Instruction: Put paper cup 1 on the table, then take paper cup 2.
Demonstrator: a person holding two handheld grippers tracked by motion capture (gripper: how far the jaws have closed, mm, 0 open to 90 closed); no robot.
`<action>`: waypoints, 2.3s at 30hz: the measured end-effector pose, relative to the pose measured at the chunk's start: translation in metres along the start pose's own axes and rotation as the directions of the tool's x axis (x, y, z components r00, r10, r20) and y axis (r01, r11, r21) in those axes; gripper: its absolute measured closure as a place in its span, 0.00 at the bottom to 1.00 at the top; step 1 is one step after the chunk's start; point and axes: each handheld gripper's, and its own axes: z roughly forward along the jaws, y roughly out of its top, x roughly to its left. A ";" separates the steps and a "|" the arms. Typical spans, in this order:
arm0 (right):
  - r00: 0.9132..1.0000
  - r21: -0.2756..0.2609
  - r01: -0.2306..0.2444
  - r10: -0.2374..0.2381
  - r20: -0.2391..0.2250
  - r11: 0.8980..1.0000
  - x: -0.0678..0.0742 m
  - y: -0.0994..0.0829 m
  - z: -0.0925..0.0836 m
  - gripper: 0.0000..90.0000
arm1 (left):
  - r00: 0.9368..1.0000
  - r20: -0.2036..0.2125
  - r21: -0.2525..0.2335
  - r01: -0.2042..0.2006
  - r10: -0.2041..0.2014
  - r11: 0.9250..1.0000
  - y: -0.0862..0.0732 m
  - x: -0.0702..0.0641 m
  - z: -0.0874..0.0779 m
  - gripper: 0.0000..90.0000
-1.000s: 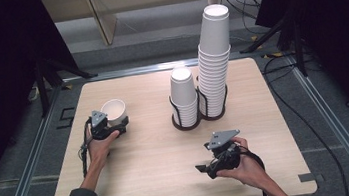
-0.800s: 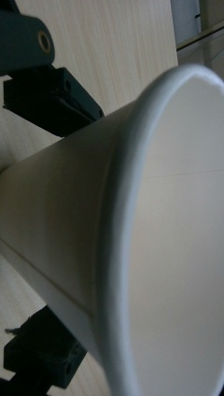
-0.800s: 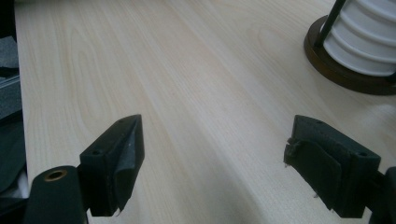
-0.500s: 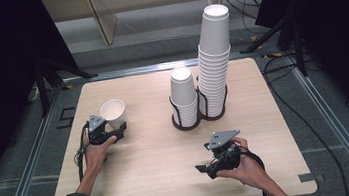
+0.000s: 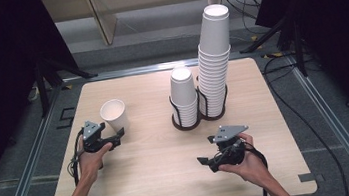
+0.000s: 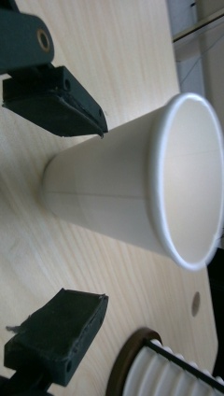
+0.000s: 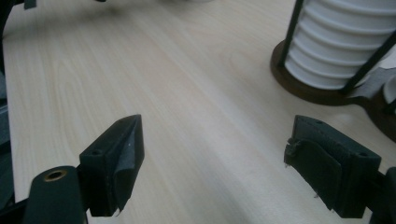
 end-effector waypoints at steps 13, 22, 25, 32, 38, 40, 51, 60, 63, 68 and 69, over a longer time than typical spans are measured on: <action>0.994 -0.100 -0.073 0.081 0.075 0.992 -0.015 0.000 -0.017 0.21 | 0.998 0.061 -0.096 0.019 -0.013 0.995 0.010 -0.049 -0.050 0.16; 0.985 -0.123 -0.109 0.124 0.124 0.986 -0.026 -0.002 -0.028 0.21 | 0.994 0.105 -0.101 -0.024 0.035 0.995 0.005 -0.080 -0.071 0.16; 0.981 -0.126 -0.124 0.141 0.137 0.984 -0.029 -0.004 -0.030 0.21 | 0.991 0.133 -0.094 -0.021 0.033 0.995 0.000 -0.086 -0.075 0.16; 0.970 -0.142 -0.141 0.166 0.180 0.980 -0.039 -0.006 -0.039 0.20 | 0.981 0.190 -0.114 -0.023 0.044 0.993 -0.015 -0.101 -0.083 0.16; 0.961 -0.171 -0.150 0.184 0.207 0.974 -0.047 -0.006 -0.049 0.19 | 0.974 0.221 -0.083 -0.036 0.054 0.996 -0.025 -0.110 -0.087 0.16; 0.958 -0.169 -0.160 0.195 0.212 0.973 -0.050 -0.006 -0.052 0.18 | 0.971 0.233 -0.087 -0.033 0.052 0.996 -0.029 -0.112 -0.084 0.16; 0.955 -0.220 -0.135 0.187 0.232 0.966 -0.060 0.014 -0.068 0.17 | 0.966 0.248 -0.073 -0.060 0.077 0.996 -0.033 -0.115 -0.079 0.16; 0.954 -0.296 -0.148 0.215 0.209 0.944 -0.071 0.047 -0.084 0.17 | 0.960 0.264 -0.062 -0.083 0.097 0.995 -0.034 -0.117 -0.076 0.16; 0.955 -0.310 -0.111 0.187 0.229 0.944 -0.077 0.058 -0.086 0.17 | 0.960 0.264 -0.064 -0.082 0.096 0.995 -0.034 -0.117 -0.076 0.16; 0.951 -0.344 -0.144 0.226 0.212 0.928 -0.084 0.079 -0.093 0.17 | 0.961 0.261 -0.071 -0.077 0.093 0.994 -0.034 -0.115 -0.075 0.16; 0.952 -0.347 -0.146 0.227 0.205 0.926 -0.086 0.083 -0.095 0.17 | 0.962 0.257 -0.064 -0.083 0.097 0.995 -0.034 -0.115 -0.075 0.16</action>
